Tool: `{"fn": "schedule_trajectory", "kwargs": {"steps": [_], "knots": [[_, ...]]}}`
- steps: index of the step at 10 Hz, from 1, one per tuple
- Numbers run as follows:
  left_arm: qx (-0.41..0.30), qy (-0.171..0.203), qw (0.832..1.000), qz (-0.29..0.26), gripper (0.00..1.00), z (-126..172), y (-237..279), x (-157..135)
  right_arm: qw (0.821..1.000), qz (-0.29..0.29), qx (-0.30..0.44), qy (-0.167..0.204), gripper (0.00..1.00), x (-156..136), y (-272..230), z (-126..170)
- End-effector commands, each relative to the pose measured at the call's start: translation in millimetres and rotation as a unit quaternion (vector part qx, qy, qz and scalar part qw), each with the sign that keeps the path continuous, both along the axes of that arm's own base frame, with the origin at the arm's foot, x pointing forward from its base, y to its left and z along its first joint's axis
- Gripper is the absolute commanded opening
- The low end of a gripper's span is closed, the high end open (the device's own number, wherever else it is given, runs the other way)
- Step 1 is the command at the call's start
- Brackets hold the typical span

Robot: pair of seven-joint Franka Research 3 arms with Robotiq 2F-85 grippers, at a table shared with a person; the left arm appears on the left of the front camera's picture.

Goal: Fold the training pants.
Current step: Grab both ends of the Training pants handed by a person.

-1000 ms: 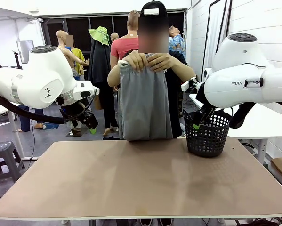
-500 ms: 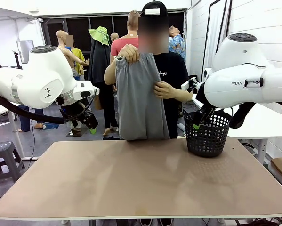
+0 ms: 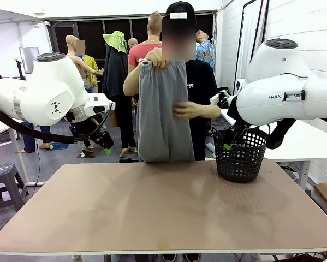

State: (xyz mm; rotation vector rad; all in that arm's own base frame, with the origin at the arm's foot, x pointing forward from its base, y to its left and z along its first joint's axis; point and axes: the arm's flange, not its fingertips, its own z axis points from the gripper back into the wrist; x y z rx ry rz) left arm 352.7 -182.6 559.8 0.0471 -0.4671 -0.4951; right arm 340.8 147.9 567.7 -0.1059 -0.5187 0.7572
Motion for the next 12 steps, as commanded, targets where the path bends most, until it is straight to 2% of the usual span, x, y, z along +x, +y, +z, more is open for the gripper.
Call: {"fn": "schedule_trajectory", "kwargs": {"steps": [1, 12], "knots": [[-0.001, -0.003, 1.0, -0.001, 1.0, 0.6, -0.5, 0.7, 1.0, 0.0, 0.0, -0.001, 1.0, -0.1, 0.1, -0.7], [-0.001, -0.003, 1.0, -0.001, 1.0, 0.6, -0.5, 0.7, 1.0, 0.0, 0.0, -0.001, 1.0, -0.1, 0.1, -0.7]]}}
